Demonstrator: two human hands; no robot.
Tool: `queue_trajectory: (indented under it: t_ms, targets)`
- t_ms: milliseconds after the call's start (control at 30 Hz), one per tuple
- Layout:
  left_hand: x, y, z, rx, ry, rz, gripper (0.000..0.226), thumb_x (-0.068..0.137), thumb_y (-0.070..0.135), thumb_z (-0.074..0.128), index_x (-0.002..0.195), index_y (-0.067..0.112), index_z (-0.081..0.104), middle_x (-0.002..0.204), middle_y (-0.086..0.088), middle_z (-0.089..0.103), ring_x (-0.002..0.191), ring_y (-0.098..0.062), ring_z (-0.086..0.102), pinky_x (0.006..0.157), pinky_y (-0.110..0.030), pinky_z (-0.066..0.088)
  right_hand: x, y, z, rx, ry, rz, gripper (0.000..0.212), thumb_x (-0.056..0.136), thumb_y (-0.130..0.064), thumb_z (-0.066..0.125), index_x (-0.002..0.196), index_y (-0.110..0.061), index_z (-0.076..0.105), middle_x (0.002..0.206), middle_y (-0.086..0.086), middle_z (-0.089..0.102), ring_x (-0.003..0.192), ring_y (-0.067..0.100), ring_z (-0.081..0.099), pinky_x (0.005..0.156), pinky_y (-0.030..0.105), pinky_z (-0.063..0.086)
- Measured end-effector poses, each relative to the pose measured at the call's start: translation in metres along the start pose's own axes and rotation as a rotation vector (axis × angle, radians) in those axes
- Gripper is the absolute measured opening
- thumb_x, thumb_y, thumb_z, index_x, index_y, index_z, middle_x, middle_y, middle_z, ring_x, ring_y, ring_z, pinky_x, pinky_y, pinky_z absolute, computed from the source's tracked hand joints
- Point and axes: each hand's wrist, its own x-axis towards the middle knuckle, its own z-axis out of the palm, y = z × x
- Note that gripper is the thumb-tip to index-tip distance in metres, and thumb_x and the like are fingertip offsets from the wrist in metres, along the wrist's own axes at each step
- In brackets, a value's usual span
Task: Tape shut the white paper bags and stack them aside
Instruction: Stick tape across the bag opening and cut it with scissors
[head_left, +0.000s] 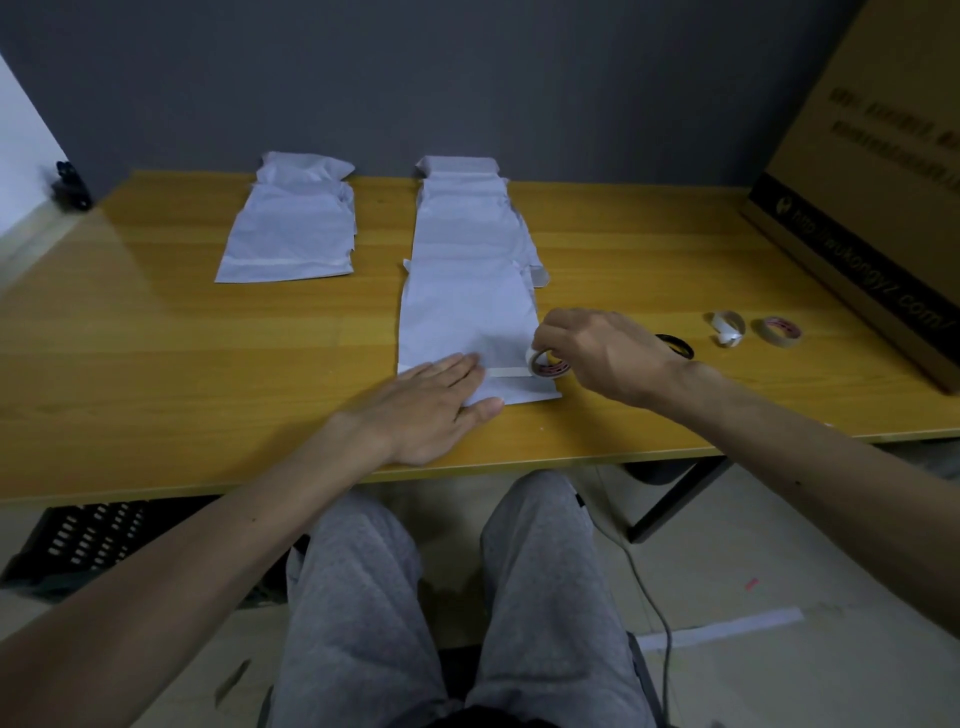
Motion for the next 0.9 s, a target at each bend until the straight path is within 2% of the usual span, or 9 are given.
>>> queue_trajectory:
  t_ms: [33, 133, 233, 333, 433, 533, 667, 800, 900]
  targets:
    - [0.000, 0.000, 0.000, 0.005, 0.000, 0.001, 0.073, 0.094, 0.062, 0.008, 0.154, 0.021, 0.000, 0.161, 0.009, -0.007, 0.146, -0.004, -0.008, 0.119, -0.026, -0.002, 0.000, -0.001, -0.001, 0.005, 0.002, -0.011, 0.041, 0.078, 0.011, 0.056, 0.110, -0.013, 0.062, 0.106, 0.009, 0.060, 0.082, 0.034, 0.059, 0.052, 0.032, 0.034]
    - [-0.002, 0.000, 0.000, 0.019, -0.003, 0.005, 0.076, 0.092, 0.063, 0.007, 0.154, 0.021, 0.000, 0.161, 0.008, -0.007, 0.146, -0.005, -0.008, 0.120, -0.028, -0.001, 0.000, -0.005, -0.001, 0.048, 0.000, -0.063, 0.044, 0.073, 0.015, 0.059, 0.110, -0.008, 0.068, 0.107, 0.013, 0.063, 0.083, 0.036, 0.063, 0.053, 0.039, 0.049]
    - [-0.002, 0.000, -0.001, 0.019, -0.003, -0.001, 0.077, 0.091, 0.064, 0.007, 0.154, 0.020, 0.001, 0.161, 0.007, -0.006, 0.147, -0.006, -0.008, 0.121, -0.030, 0.000, 0.001, -0.006, -0.001, 0.096, -0.002, -0.079, 0.050, 0.074, 0.020, 0.054, 0.116, -0.004, 0.066, 0.113, 0.017, 0.060, 0.091, 0.039, 0.062, 0.064, 0.048, 0.053]
    - [-0.003, -0.001, -0.001, 0.019, 0.005, -0.004, 0.078, 0.091, 0.064, 0.007, 0.154, 0.019, 0.001, 0.162, 0.006, -0.006, 0.147, -0.007, -0.008, 0.121, -0.032, 0.001, -0.001, -0.009, -0.001, 0.093, 0.010, -0.080, 0.059, 0.072, 0.022, 0.051, 0.123, -0.007, 0.063, 0.117, 0.017, 0.058, 0.095, 0.039, 0.061, 0.067, 0.045, 0.054]
    - [-0.005, -0.002, 0.001, 0.027, 0.022, 0.009, 0.076, 0.093, 0.062, 0.009, 0.154, 0.019, 0.001, 0.162, 0.006, -0.006, 0.147, -0.007, -0.008, 0.120, -0.029, -0.001, -0.003, -0.011, 0.000, 0.117, 0.038, -0.026, 0.064, 0.078, 0.019, 0.048, 0.134, -0.012, 0.052, 0.121, 0.012, 0.057, 0.098, 0.031, 0.059, 0.072, 0.040, 0.051]
    - [-0.005, -0.003, 0.003, 0.045, 0.036, 0.015, 0.073, 0.095, 0.060, 0.010, 0.155, 0.018, 0.001, 0.162, 0.005, -0.006, 0.147, -0.007, -0.008, 0.120, -0.028, -0.002, -0.003, -0.013, 0.000, 0.169, 0.051, 0.015, 0.051, 0.079, 0.015, 0.051, 0.122, -0.010, 0.056, 0.113, 0.010, 0.059, 0.093, 0.032, 0.061, 0.067, 0.041, 0.050]
    - [-0.006, -0.005, 0.003, 0.038, 0.035, 0.015, 0.073, 0.095, 0.060, 0.010, 0.155, 0.019, 0.002, 0.161, 0.006, -0.007, 0.147, -0.006, -0.008, 0.120, -0.028, -0.002, 0.000, -0.015, -0.002, 0.195, 0.058, -0.048, 0.031, 0.080, 0.010, 0.057, 0.104, -0.007, 0.065, 0.105, 0.010, 0.062, 0.083, 0.034, 0.062, 0.062, 0.045, 0.052]
    - [-0.008, -0.010, 0.003, -0.002, 0.045, 0.024, 0.081, 0.087, 0.065, 0.005, 0.155, 0.020, 0.006, 0.161, 0.007, -0.012, 0.146, -0.004, -0.008, 0.120, -0.028, 0.000, 0.004, -0.017, -0.005, 0.259, 0.085, -0.062, 0.028, 0.088, 0.005, 0.055, 0.111, -0.005, 0.068, 0.109, 0.011, 0.062, 0.092, 0.030, 0.063, 0.075, 0.042, 0.053]
    - [-0.008, -0.013, 0.004, 0.007, 0.030, 0.027, 0.080, 0.087, 0.065, 0.004, 0.154, 0.022, 0.000, 0.161, 0.009, -0.011, 0.146, -0.002, -0.009, 0.120, -0.028, -0.001, 0.005, -0.016, -0.004, 0.308, 0.080, -0.019, 0.031, 0.089, 0.005, 0.055, 0.115, -0.006, 0.068, 0.112, 0.010, 0.063, 0.098, 0.027, 0.062, 0.082, 0.027, 0.047]
